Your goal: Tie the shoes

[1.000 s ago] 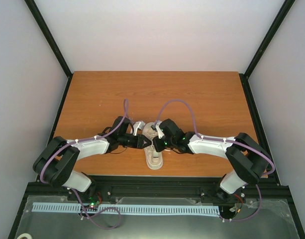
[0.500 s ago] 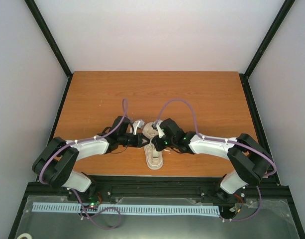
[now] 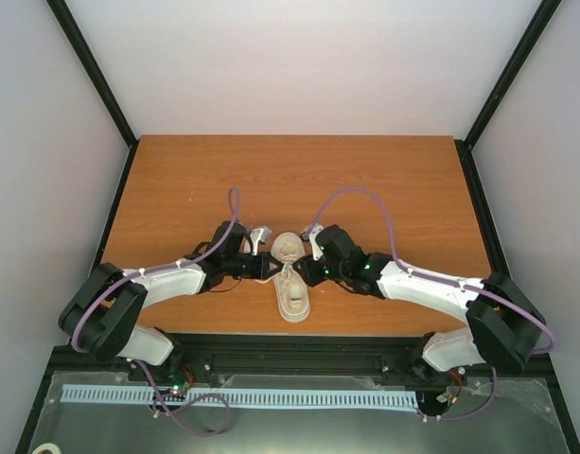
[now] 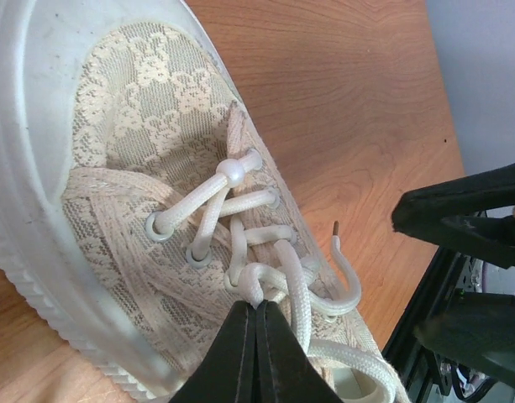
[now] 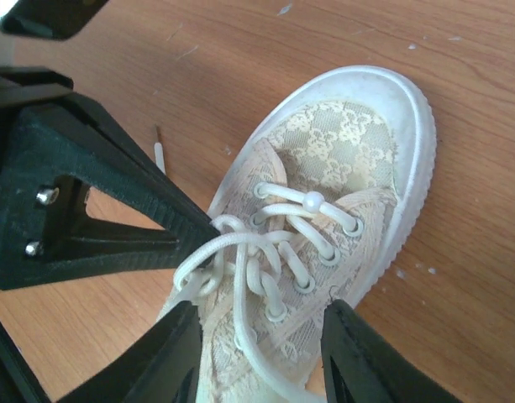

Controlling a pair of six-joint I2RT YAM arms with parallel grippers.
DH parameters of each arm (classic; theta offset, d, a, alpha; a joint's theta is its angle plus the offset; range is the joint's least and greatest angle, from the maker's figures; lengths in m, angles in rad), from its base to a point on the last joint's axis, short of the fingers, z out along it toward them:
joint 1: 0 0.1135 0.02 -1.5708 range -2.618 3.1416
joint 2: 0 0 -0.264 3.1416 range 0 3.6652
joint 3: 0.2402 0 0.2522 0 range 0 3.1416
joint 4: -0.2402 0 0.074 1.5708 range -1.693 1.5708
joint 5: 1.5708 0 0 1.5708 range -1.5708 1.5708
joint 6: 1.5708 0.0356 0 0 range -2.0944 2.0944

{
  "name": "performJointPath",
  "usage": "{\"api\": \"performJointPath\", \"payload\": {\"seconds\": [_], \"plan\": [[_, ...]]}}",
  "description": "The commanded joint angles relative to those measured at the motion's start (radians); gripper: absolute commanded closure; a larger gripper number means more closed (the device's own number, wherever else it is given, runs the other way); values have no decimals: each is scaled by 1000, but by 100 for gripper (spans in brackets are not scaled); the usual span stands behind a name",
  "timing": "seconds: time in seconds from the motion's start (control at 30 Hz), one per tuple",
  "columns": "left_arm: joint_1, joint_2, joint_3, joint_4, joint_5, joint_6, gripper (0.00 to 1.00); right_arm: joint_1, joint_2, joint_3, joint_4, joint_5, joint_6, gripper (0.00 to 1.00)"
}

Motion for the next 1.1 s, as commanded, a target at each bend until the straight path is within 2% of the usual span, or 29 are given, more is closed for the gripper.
{"api": "performJointPath", "payload": {"seconds": [0.0, 0.1, 0.3, 0.47, 0.7, 0.9, 1.07], "plan": [[-5, -16, -2, -13, -16, -10, 99, 20, -53, -15, -22, 16, 11, 56], [-4, -19, -3, -12, -20, -11, 99, 55, -41, -5, -13, 7, 24, 55], [-5, -12, 0, -6, -16, -14, 99, 94, 39, 29, 17, 2, 37, 59], [-5, -12, 1, -5, -12, -13, 99, 99, 89, 53, 25, 24, 31, 64], [-5, -9, 1, -4, -12, -14, 99, 99, 126, 80, 37, 14, 26, 66], [-5, -23, -5, -8, -33, -18, 99, 99, 129, 89, 4, 66, 31, 96], [-5, -33, -11, -30, -79, -27, 99, 81, 91, 99, -47, 110, 24, 97]]}}
